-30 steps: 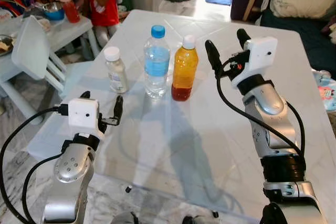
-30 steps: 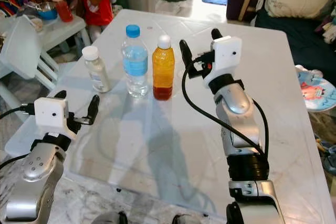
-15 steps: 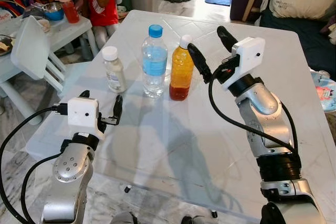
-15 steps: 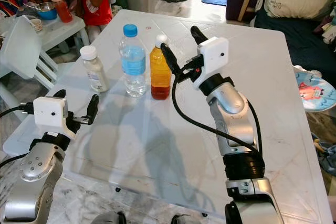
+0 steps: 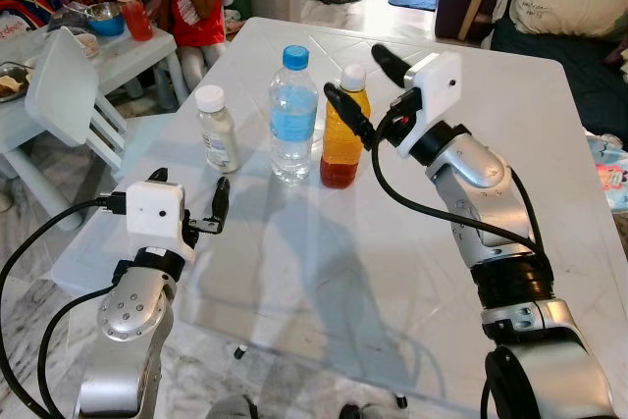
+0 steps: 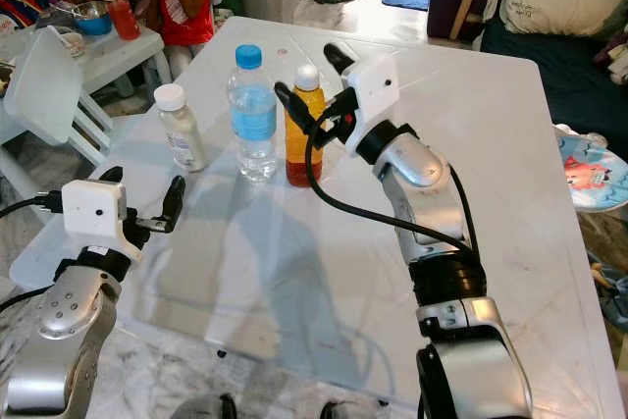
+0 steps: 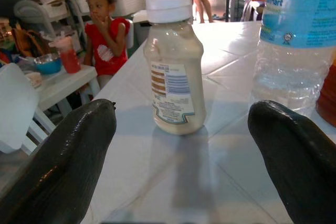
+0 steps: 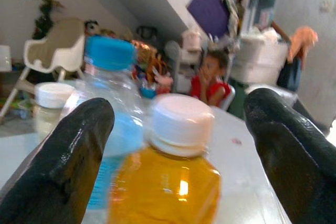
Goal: Restocking fridge
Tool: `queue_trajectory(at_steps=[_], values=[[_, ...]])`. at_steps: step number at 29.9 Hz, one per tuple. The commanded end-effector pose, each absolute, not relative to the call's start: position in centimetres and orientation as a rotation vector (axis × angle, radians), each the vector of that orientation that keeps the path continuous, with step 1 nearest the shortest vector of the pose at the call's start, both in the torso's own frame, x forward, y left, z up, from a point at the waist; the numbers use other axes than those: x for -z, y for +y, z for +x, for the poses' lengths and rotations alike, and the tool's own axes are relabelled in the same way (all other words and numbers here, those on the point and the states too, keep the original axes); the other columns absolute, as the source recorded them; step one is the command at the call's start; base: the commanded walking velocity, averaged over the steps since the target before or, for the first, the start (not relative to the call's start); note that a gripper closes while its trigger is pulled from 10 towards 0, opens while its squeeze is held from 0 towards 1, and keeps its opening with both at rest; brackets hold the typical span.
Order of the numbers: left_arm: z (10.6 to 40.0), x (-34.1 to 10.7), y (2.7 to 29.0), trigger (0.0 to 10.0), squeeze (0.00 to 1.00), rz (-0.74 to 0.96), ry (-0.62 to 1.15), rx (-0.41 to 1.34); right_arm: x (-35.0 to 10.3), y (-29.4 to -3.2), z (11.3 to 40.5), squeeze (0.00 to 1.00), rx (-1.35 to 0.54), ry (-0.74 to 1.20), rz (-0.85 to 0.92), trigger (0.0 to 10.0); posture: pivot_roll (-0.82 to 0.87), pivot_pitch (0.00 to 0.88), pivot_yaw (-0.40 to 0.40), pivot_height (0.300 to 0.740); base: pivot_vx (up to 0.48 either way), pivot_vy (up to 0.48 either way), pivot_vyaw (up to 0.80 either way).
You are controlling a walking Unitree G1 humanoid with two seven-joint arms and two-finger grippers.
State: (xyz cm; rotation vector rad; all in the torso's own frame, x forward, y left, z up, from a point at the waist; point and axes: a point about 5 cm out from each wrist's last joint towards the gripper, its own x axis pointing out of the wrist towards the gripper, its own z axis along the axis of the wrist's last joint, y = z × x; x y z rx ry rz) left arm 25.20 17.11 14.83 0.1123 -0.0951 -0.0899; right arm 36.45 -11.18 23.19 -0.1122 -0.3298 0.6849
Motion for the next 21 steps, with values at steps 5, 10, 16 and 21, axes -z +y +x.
queue_trajectory(at_steps=[5, 10, 16, 21], values=[[25.0, -15.2, 17.2, 10.0, 0.0, 0.127, -0.1, 0.088, -23.8, -11.5, 37.5, 0.0, -0.665, -0.295, -0.057, 0.0, 0.14, 0.112, 0.008, 0.74, 0.0, 0.0, 0.0], [25.0, -15.2, 17.2, 10.0, 0.0, 0.129, -0.098, 0.089, -23.5, -11.3, 37.8, 0.0, -0.683, -0.272, -0.052, 0.0, 0.14, 0.112, 0.009, 0.74, 0.0, 0.0, 0.0], [25.1, -15.1, 17.0, 10.0, 0.0, 0.128, -0.095, 0.093, -22.8, -10.6, 37.6, 0.0, -0.779, -0.223, -0.043, 0.0, 0.14, 0.11, 0.007, 0.74, 0.0, 0.0, 0.0], [25.0, -15.1, 16.9, 10.0, 0.0, 0.126, -0.093, 0.093, -22.4, -10.4, 37.6, 0.0, -0.797, -0.203, -0.061, 0.0, 0.14, 0.107, 0.004, 0.74, 0.0, 0.0, 0.0]])
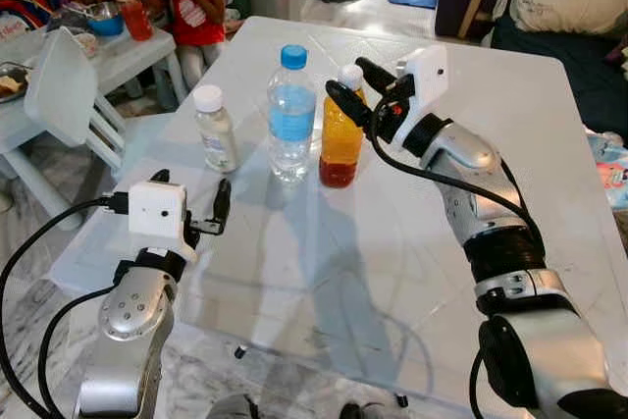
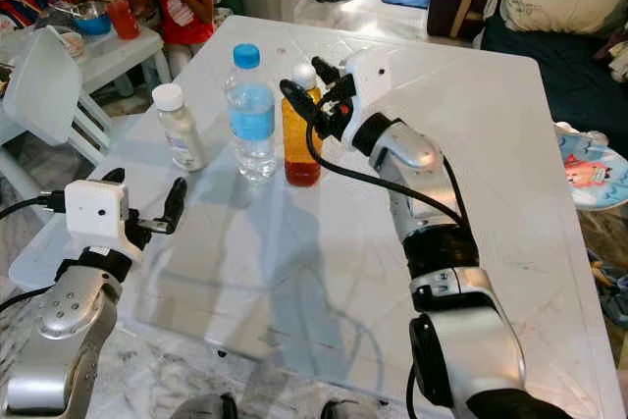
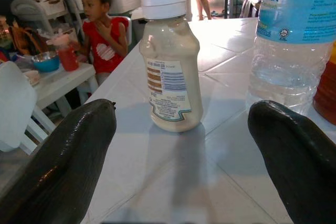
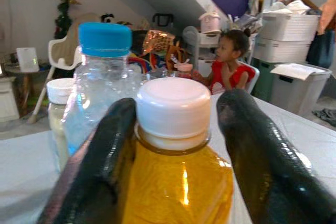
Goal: Restocking fridge
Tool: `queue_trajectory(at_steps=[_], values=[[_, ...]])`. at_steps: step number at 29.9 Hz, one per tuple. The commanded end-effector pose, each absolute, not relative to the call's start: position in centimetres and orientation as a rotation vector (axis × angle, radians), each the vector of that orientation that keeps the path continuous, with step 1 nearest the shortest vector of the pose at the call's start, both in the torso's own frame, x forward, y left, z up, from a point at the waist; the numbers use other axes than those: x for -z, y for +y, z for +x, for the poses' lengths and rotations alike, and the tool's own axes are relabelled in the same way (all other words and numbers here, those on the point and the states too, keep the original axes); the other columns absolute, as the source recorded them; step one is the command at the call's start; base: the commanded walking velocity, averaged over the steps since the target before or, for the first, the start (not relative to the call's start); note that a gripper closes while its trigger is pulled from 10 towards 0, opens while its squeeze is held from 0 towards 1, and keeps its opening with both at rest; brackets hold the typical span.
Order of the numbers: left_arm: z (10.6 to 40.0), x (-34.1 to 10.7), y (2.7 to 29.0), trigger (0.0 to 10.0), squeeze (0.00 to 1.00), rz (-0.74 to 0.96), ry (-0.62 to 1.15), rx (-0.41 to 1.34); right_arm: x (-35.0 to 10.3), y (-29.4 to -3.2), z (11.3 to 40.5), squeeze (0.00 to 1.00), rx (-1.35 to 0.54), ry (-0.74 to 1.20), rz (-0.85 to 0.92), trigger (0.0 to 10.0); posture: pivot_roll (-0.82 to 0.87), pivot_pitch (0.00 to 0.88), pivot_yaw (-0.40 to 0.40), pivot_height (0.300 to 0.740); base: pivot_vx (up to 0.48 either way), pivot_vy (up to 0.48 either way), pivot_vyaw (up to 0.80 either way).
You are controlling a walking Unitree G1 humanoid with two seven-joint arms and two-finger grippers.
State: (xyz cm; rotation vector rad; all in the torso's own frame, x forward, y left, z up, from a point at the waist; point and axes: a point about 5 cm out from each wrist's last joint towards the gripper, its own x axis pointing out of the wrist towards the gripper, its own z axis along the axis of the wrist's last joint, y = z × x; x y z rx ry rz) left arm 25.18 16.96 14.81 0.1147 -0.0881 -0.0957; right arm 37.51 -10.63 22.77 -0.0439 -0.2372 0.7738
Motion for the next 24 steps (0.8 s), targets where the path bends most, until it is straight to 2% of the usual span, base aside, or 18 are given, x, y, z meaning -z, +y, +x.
queue_trajectory(at_steps=[1, 17, 23, 24], values=[[25.0, -15.1, 16.9, 10.0, 0.0, 0.126, -0.093, 0.093, -22.4, -10.4, 37.6, 0.0, -0.799, -0.2, -0.064, 0.0, 0.14, 0.105, 0.004, 0.74, 0.0, 0.0, 0.0], [25.3, -14.5, 16.6, 10.0, 0.0, 0.124, -0.06, 0.088, -20.9, -11.0, 37.4, 0.0, -0.725, -0.123, -0.152, 0.0, 0.13, 0.099, -0.006, 0.74, 0.0, 0.0, 0.0], [25.3, -13.8, 16.7, 10.0, 0.0, 0.093, -0.019, 0.032, -20.2, -10.8, 35.1, 0.0, -0.635, -0.16, -0.034, 0.0, 0.13, 0.09, -0.017, 0.74, 0.0, 0.0, 0.0], [25.3, -13.7, 16.7, 10.0, 0.0, 0.078, -0.016, 0.028, -20.3, -10.3, 33.9, 0.0, -0.639, -0.198, 0.02, 0.0, 0.12, 0.089, -0.018, 0.74, 0.0, 0.0, 0.0]])
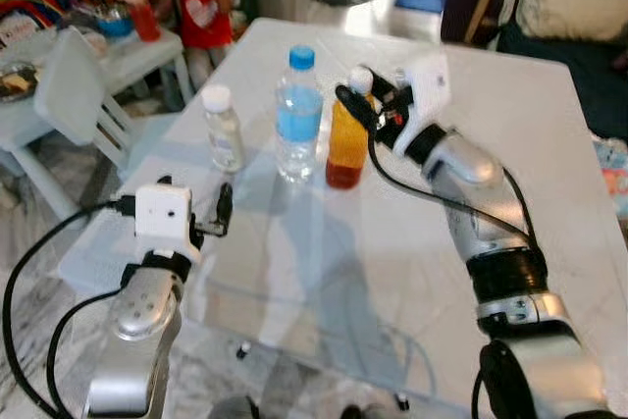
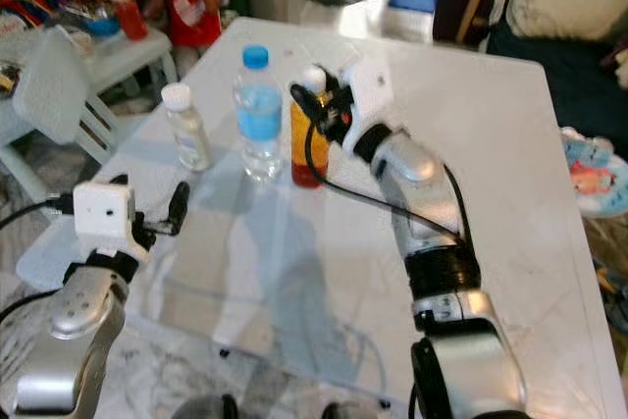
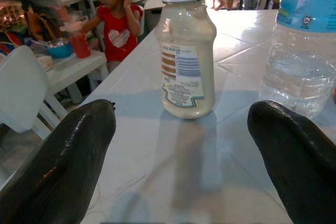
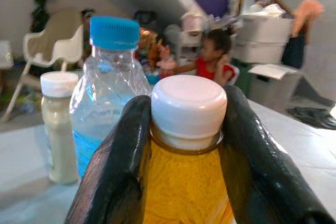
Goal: Restocking fridge
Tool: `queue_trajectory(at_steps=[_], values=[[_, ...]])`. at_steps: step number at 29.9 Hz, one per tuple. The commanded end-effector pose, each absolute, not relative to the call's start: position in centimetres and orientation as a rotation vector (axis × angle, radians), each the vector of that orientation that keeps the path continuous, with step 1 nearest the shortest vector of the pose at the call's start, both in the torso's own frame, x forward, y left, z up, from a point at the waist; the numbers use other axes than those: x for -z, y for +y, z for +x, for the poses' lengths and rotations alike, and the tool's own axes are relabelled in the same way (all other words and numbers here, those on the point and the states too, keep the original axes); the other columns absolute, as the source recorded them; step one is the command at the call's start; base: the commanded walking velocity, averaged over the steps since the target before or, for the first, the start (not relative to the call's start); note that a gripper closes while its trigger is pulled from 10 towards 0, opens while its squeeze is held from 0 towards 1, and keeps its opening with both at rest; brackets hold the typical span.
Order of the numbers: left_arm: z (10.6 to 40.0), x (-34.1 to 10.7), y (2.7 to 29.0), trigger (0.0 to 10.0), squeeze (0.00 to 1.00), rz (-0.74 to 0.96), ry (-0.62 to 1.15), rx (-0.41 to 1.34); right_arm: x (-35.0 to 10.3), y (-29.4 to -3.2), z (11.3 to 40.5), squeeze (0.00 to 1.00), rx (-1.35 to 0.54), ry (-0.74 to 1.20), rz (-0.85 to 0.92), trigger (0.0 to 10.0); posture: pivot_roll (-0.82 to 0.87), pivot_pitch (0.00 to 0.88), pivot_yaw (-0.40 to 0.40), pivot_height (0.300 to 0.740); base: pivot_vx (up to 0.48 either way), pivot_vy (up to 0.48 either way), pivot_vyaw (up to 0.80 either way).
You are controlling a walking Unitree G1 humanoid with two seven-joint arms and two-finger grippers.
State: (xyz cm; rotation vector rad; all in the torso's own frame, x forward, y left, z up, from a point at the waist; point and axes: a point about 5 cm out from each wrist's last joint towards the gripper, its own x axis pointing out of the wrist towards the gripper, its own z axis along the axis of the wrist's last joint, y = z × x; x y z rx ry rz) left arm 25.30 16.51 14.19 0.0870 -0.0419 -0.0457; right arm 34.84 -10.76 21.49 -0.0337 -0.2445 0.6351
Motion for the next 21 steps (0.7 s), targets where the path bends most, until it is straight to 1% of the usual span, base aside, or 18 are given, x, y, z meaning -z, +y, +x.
queue_trajectory(at_steps=[1, 3, 4, 5, 6, 7, 8, 12, 21], values=[[25.3, -13.7, 16.7, 10.0, 0.0, 0.078, -0.016, 0.03, -20.3, -10.1, 33.2, 0.0, -0.641, -0.212, 0.035, 0.0, 0.12, 0.089, -0.017, 0.74, 0.0, 0.0, 0.0], [25.3, -13.7, 16.6, 10.0, 0.0, 0.069, -0.016, 0.029, -20.2, -9.8, 32.3, 0.0, -0.642, -0.225, 0.054, 0.0, 0.11, 0.086, -0.018, 0.74, 0.0, 0.0, 0.0], [25.4, -13.6, 16.6, 10.0, 0.0, 0.07, -0.014, 0.033, -20.1, -9.7, 32.0, 0.0, -0.625, -0.23, 0.073, 1.0, 0.1, 0.085, -0.018, 0.74, 0.0, 0.0, 0.0], [25.4, -13.6, 16.5, 10.0, 0.0, 0.072, -0.014, 0.036, -20.1, -9.6, 31.8, 0.0, -0.613, -0.233, 0.086, 1.0, 0.1, 0.085, -0.018, 0.74, 0.0, 0.0, 0.0], [25.5, -13.6, 16.4, 10.0, 0.0, 0.073, -0.013, 0.039, -20.0, -9.6, 31.5, 0.0, -0.599, -0.236, 0.093, 3.0, 0.1, 0.083, -0.018, 0.74, 0.0, 0.0, 0.0], [25.5, -13.6, 16.4, 10.0, 0.0, 0.073, -0.012, 0.04, -20.0, -9.6, 31.3, 0.0, -0.588, -0.238, 0.094, 7.1, 0.1, 0.083, -0.018, 0.74, -0.255, 0.0, 0.0], [25.6, -13.6, 16.2, 10.0, 0.0, 0.071, -0.011, 0.04, -20.0, -9.6, 31.0, 0.0, -0.564, -0.244, 0.089, 10.0, 0.09, 0.08, -0.016, 0.74, -0.262, 0.0, 0.0], [25.9, -13.6, 16.1, 10.0, 0.0, 0.068, -0.013, 0.042, -20.0, -10.2, 30.3, 0.0, -0.472, -0.245, 0.112, 10.0, 0.09, 0.076, -0.016, 0.74, -0.299, 0.0, 0.0], [26.0, -13.6, 16.1, 10.0, 0.0, 0.066, -0.017, 0.038, -19.1, -10.7, 29.9, 0.0, -0.407, -0.183, 0.115, 10.0, 0.08, 0.072, -0.022, 0.74, -0.334, 0.0, 0.0]])
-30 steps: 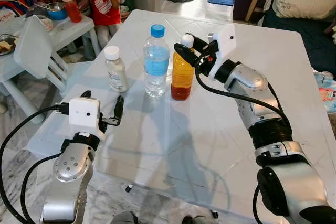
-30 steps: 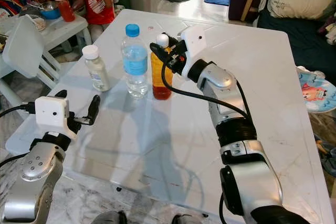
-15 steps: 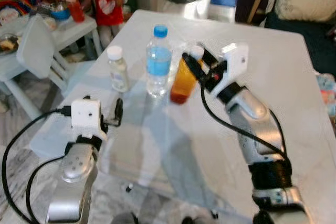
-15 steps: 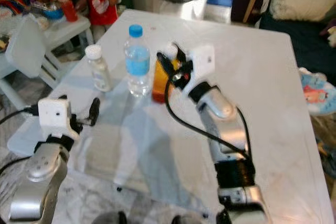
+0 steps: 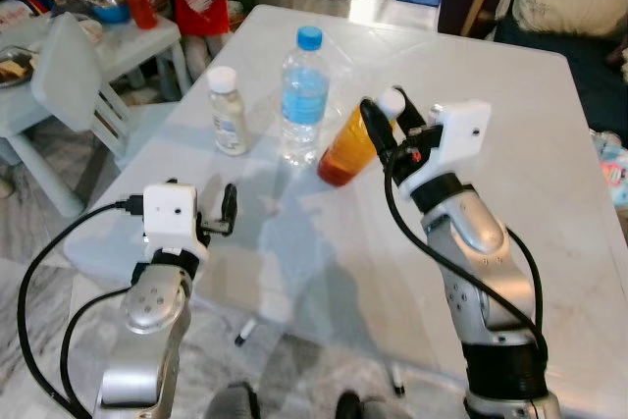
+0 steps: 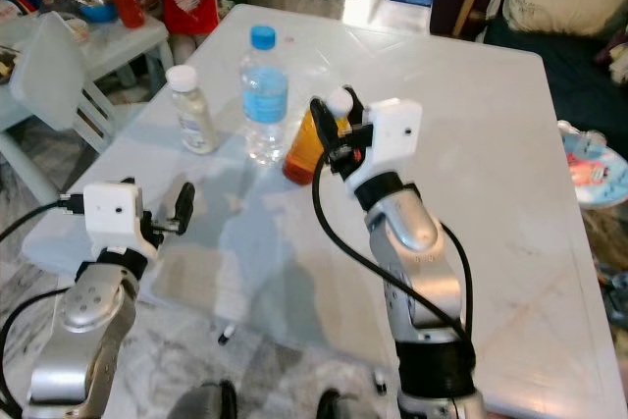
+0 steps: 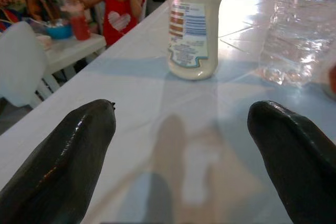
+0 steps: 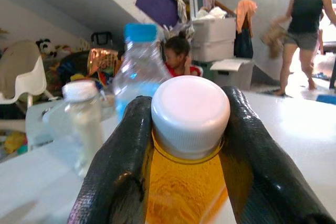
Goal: Restocking fridge
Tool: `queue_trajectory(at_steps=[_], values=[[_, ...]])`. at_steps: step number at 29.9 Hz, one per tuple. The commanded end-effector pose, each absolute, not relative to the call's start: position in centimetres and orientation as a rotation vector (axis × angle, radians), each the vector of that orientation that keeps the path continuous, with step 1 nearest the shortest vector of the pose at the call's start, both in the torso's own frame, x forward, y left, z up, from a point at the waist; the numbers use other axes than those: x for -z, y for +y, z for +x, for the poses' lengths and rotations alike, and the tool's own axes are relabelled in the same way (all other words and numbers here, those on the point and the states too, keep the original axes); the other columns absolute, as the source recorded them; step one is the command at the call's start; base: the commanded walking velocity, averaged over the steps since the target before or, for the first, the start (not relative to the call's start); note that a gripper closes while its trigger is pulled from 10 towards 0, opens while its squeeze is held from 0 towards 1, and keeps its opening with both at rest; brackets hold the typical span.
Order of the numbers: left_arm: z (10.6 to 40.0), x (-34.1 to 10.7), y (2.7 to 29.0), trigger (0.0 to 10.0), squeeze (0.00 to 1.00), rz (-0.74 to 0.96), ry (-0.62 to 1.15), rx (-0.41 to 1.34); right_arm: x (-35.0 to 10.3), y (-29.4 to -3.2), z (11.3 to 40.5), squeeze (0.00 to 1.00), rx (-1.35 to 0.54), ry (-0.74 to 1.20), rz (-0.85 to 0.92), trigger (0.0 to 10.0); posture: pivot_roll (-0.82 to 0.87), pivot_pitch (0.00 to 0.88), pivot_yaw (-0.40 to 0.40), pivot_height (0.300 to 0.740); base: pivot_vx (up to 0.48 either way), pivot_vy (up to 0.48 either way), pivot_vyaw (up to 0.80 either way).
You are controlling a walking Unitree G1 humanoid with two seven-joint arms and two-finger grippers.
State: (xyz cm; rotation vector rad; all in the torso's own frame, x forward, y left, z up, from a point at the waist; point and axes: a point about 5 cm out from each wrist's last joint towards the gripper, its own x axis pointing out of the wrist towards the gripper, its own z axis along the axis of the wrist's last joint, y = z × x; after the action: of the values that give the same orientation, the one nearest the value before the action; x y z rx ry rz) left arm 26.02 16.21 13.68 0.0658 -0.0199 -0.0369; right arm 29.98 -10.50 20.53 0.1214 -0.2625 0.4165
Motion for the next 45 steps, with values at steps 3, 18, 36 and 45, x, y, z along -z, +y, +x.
queue_trajectory(at_steps=[3, 18, 36, 45], values=[[26.1, -13.6, 16.0, 10.0, 0.0, 0.065, -0.018, 0.037, -18.9, -11.0, 29.9, 0.0, -0.383, -0.173, 0.101, 10.0, 0.08, 0.071, -0.024, 0.74, -0.337, 0.0, 0.0], [26.7, -13.5, 15.8, 10.0, 0.0, 0.07, -0.027, 0.041, -20.1, -11.3, 30.6, 0.0, -0.343, -0.249, -0.028, 10.0, 0.06, 0.053, -0.024, 0.74, -0.258, 0.0, 0.0], [27.4, -14.1, 16.5, 10.0, 0.0, 0.088, -0.082, -0.006, -20.8, -11.1, 30.3, 0.0, -0.378, -0.318, -0.036, 10.0, 0.0, 0.054, -0.02, 0.74, 0.0, 0.0, 0.26], [27.7, -14.1, 16.6, 10.0, 0.0, 0.092, -0.083, 0.008, -21.2, -10.3, 30.0, 0.0, -0.424, -0.345, -0.026, 10.0, -0.04, 0.056, -0.001, 0.74, 0.0, 0.0, 0.78]])
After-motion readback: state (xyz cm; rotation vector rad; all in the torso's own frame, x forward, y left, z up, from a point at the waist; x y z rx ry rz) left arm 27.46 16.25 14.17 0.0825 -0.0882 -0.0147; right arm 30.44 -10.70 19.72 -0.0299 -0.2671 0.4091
